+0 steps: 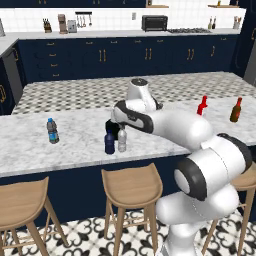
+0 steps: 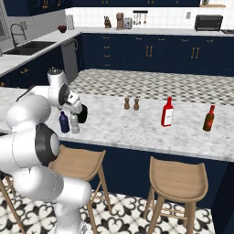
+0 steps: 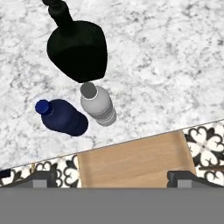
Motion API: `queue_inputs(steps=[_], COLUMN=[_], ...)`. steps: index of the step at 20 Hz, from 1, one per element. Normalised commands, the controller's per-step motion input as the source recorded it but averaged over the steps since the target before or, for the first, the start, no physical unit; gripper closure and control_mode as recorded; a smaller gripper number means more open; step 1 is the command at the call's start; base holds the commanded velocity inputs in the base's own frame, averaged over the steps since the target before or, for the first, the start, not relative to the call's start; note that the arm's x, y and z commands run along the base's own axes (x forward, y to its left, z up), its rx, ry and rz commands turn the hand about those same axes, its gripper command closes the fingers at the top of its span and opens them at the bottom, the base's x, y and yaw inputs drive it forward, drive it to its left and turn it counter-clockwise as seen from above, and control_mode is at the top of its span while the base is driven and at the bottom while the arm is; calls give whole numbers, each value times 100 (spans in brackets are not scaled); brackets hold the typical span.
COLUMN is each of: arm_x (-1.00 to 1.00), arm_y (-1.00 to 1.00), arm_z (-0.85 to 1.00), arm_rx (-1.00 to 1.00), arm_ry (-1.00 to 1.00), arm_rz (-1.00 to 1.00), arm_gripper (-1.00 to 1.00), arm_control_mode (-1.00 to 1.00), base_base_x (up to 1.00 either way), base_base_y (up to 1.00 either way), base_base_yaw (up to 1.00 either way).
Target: Move the plastic bottles in the middle to the plastics group, and the glass bottles in the middle to the glass group.
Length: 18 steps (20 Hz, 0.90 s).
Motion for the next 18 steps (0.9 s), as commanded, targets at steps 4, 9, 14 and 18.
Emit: queue_inputs(steps=[4,9,14,18], arm_x=[44,42,33,16], arm_y=[7,2,0,11], arm_z=[-16,-27,-28,-22], arm_rx=[0,0,0,0], arm_ry=[7,8,8,7], arm_rz=[-2,0,0,0], arm_gripper=[-100,-100,-100,-100], arm_control_mode=[-100,-100,-100,-100], base_base_x=[0,0,0,0], base_base_y=[0,0,0,0], base_base_yaw=[0,0,0,0])
